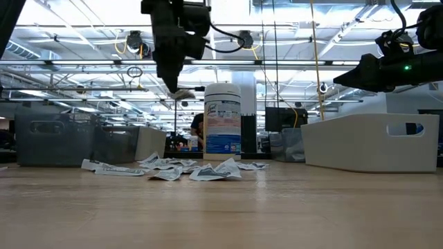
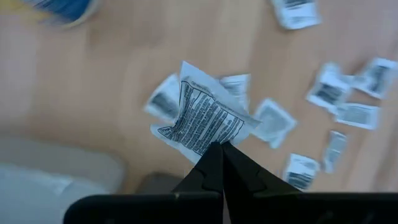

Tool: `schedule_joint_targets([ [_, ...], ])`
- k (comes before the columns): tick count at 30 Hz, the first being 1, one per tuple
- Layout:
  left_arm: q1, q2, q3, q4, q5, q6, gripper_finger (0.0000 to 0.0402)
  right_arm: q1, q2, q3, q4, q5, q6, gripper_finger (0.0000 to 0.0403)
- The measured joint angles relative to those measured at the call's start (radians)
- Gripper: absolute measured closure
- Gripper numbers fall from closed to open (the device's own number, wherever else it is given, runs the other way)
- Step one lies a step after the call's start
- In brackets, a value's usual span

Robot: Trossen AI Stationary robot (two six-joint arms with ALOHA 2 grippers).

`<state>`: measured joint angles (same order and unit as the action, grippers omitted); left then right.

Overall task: Pick & Place First Aid Supplies
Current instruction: Put the gray towelette pack into the left gray bin

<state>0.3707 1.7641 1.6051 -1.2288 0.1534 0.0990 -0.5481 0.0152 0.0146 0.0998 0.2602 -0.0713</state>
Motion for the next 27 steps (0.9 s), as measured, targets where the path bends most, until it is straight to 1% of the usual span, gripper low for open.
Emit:
schedule_joint_targets([
  [1, 0.003, 0.000, 0.000, -0.003, -0.026, -0.012, 0.0401, 0.000, 0.000, 0.000, 0.000, 0.000, 0.000, 0.0165],
  [3, 0.011, 0.000, 0.000, -0.003, -0.048, -0.031, 0.0401, 0.000, 0.000, 0.000, 0.000, 0.000, 0.000, 0.0165],
  [7, 0.052, 0.000, 0.000, -0.027, -0.046, -0.034, 0.0401, 0.000, 0.000, 0.000, 0.000, 0.000, 0.000, 0.0165],
  [15, 0.244, 0.000, 0.000, -0.054, -0.056, -0.003, 0.0401, 0.000, 0.000, 0.000, 0.000, 0.000, 0.000, 0.0165],
  [22, 0.401, 0.000, 0.000, -0.064, -0.097, 0.023, 0.0401, 0.000, 0.000, 0.000, 0.000, 0.000, 0.000, 0.0165],
  [27, 0.490, 0.000, 0.000, -0.090, -0.158, 0.016, 0.0402, 0.000, 0.000, 0.000, 0.000, 0.000, 0.000, 0.0165],
])
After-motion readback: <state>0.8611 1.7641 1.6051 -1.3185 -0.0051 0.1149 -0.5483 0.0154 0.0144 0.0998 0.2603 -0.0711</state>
